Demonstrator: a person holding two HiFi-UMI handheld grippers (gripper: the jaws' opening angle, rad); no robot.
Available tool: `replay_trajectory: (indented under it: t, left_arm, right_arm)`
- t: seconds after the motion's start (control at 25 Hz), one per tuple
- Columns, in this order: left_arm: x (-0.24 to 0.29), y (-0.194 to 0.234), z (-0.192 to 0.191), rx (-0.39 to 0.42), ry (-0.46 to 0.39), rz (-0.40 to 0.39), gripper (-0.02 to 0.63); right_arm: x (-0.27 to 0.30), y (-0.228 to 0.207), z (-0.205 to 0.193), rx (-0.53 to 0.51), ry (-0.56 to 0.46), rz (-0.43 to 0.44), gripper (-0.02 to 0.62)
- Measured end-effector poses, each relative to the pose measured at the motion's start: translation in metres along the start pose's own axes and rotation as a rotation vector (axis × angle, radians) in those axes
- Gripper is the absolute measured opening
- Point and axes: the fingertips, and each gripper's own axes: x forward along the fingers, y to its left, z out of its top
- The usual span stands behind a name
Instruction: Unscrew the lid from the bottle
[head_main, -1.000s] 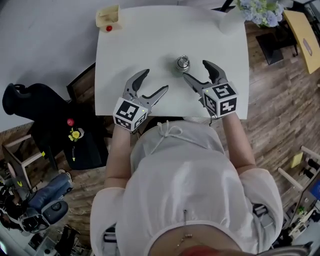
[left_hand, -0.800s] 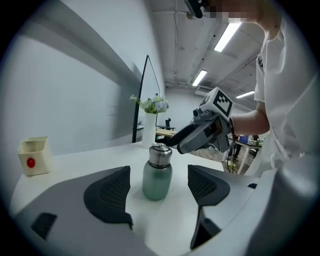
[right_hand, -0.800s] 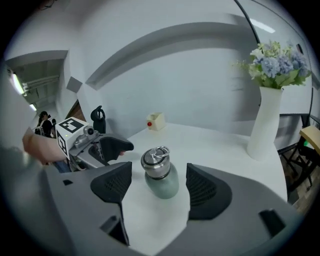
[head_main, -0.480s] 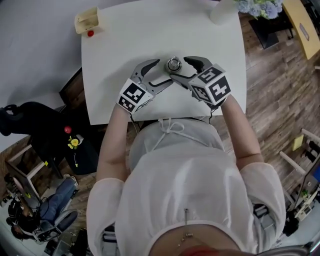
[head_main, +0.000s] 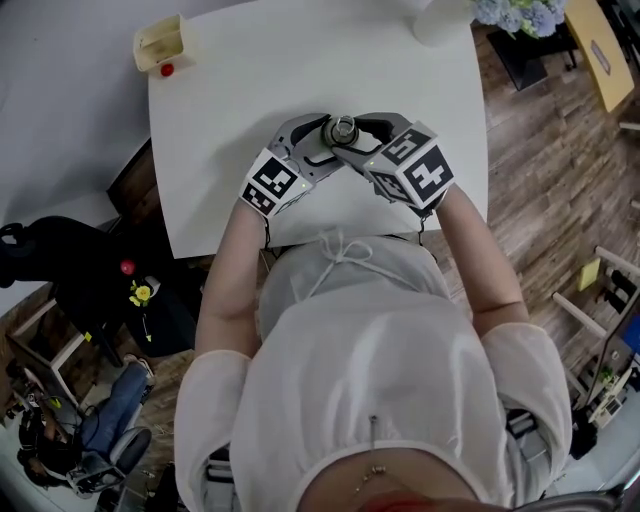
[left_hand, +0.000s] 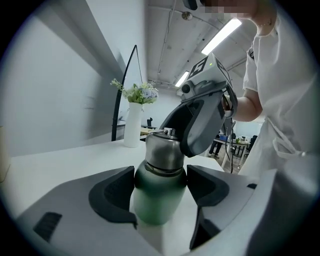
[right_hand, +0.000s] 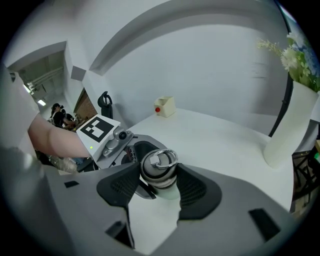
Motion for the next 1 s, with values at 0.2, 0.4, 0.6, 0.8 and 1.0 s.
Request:
replay_trajectory:
  t: [0.2,0.4,0.6,0.8,1.0]
  left_arm:
    - [0.001,-0.002,0.001,-0.002,-0.043,-0.006,0.342]
    - [0.001,-0.002,0.001,-0.002,-0.042,-0.009,0.342]
    - [0.002,-0.002,0.001,0.000,-0.027,-0.013,0.341]
    - [0.001,-0.001,0.000,-0.002,-0.018,-0.015,0.341]
    - [-0.001,0.000,0.000,0.002,-0.012,-0.013,0.341]
  right_arm:
    - [-0.002,0.000,-0.003,-0.064,0.014,0.031,0.241]
    - [-0.002,0.004,-0.002,-0.221,0.074,0.112,0.239]
    - [-0.003,0.007,-0.002,-0.451,0.188,0.248,0.239]
    - [-0.003,0.013,-0.002,-0.640,0.283,0.364,0.239]
    - [-0.003,0.014,-0.002,-0.691,0.358,0.360,0.241]
